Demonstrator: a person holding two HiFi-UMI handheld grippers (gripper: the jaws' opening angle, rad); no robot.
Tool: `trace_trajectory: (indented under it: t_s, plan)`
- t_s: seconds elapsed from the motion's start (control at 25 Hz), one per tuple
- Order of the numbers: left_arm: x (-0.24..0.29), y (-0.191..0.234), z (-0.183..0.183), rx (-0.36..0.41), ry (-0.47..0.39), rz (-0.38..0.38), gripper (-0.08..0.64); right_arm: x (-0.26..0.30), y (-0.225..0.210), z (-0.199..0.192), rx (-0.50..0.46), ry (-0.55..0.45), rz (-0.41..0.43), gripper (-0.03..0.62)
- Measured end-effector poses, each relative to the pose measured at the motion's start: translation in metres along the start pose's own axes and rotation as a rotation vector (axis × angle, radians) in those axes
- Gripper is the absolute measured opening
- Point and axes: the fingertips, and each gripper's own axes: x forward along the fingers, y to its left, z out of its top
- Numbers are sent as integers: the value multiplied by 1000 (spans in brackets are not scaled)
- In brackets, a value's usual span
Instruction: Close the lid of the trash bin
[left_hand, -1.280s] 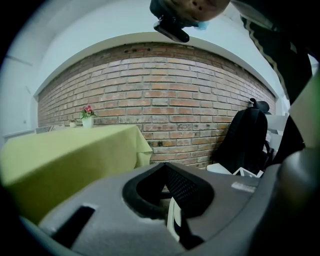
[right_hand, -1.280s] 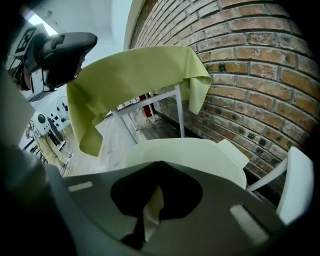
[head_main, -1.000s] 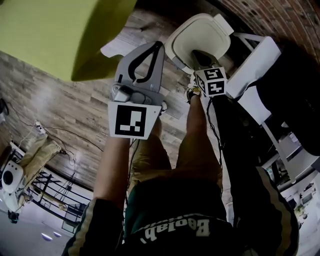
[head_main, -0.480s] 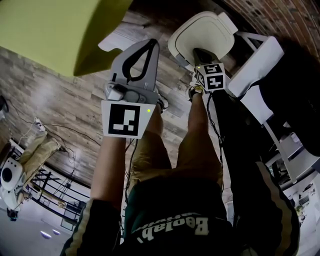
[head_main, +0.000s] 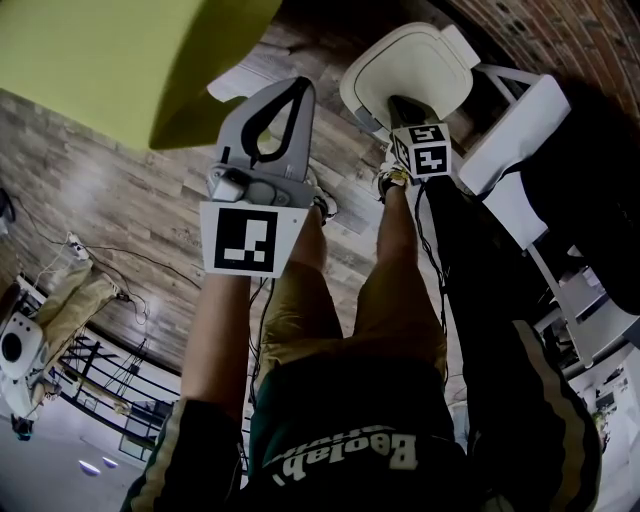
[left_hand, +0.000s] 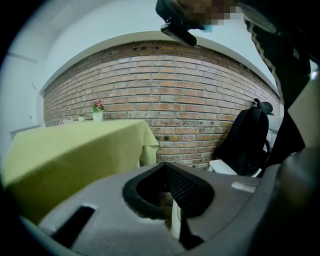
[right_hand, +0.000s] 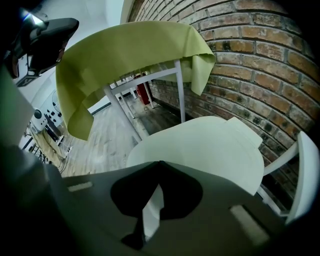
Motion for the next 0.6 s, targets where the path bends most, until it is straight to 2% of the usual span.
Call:
trace_trajectory:
  t_s: [0.6]
  plan:
    - [3, -4, -3, 17, 12, -26, 8, 7, 0, -5, 2, 60, 8, 11]
